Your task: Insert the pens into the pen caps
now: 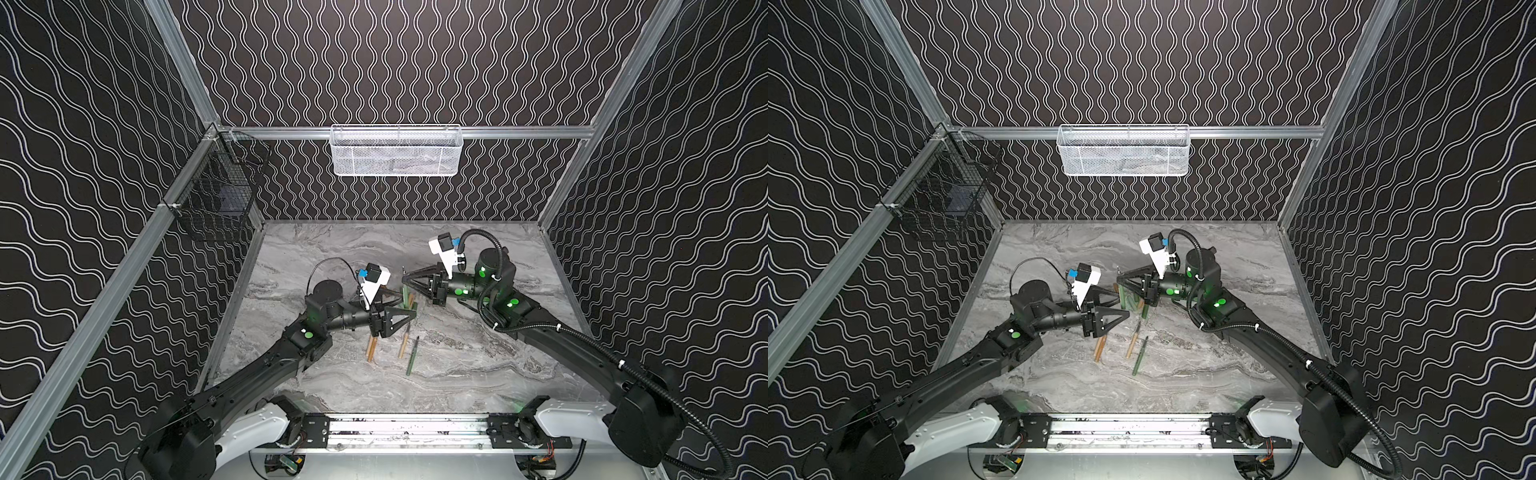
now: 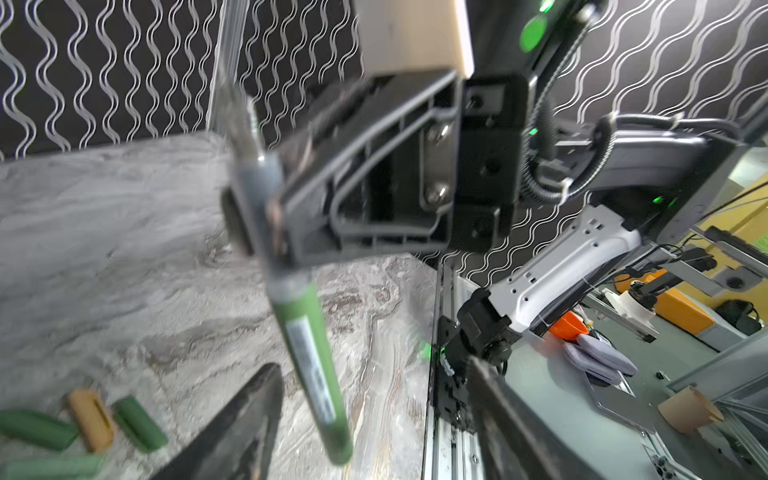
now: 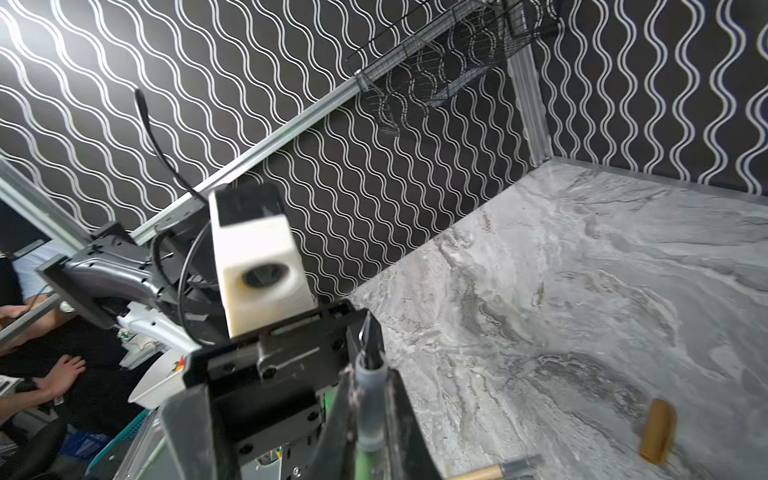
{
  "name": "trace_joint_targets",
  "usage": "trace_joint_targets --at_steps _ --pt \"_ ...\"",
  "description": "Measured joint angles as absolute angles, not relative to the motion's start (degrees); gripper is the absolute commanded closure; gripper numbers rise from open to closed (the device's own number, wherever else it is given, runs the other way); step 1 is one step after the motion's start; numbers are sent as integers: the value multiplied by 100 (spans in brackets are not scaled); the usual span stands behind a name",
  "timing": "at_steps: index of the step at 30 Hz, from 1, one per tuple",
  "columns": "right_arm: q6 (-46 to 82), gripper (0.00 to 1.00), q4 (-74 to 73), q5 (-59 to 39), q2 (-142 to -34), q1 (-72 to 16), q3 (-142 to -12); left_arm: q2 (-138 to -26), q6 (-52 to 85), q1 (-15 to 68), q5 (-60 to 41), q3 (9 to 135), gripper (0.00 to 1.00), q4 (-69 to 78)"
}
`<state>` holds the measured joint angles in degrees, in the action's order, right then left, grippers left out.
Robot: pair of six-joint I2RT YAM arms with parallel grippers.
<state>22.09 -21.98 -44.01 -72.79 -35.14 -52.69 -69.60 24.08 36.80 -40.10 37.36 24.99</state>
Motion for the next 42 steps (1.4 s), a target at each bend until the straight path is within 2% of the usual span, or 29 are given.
trace_joint_targets --at_steps 4,8,13,16,17,19,21,22,23,26,29,35,40,42 --pt "2464 93 -2794 -4613 -7242 -3518 -5000 -6965 2556 3671 -4136 3677 48 2860" --pt "2617 93 -3258 -4733 -7164 -3522 -4762 -7059 2683 3664 -4217 3632 68 3087" --pt "2657 92 -3634 -4803 -7019 -3524 -4565 -7205 2829 3647 -4324 3649 82 3205" --pt "2648 89 -3651 -4744 -6967 -3524 -4512 -7225 2853 3618 -4370 3640 91 3258" --pt "2628 83 -3647 -4709 -6952 -3524 -4501 -7244 2875 3594 -4397 3638 94 3293" --pt "2633 62 -3583 -4611 -6919 -3524 -4466 -7284 2928 3538 -4473 3642 97 3301" --pt "2633 37 -3457 -4563 -6838 -3518 -4412 -7295 2991 3409 -4375 3712 95 3074" --pt "2630 28 -3411 -4493 -6801 -3518 -4399 -7282 3011 3339 -4292 3774 96 2886" --pt "2633 21 -3310 -4340 -6755 -3509 -4394 -7236 3006 3225 -4215 3865 99 2576" --pt "2596 10 -2648 -3686 -6755 -3479 -4571 -6995 2976 2790 -3938 4136 100 1505" --pt "2543 4 -1708 -2825 -7032 -3457 -4958 -6794 2611 2421 -3575 4547 100 121" --pt "2344 1 64 -1343 -7950 -3439 -5522 -6405 1557 2154 -3144 5105 100 -2196" --pt "2290 1 1170 -803 -8958 -3439 -6355 -5865 1170 2102 -3026 4882 100 -2906" --pt "2287 4 1507 -650 -9365 -3439 -6641 -5806 1157 2102 -2945 4831 100 -3068"
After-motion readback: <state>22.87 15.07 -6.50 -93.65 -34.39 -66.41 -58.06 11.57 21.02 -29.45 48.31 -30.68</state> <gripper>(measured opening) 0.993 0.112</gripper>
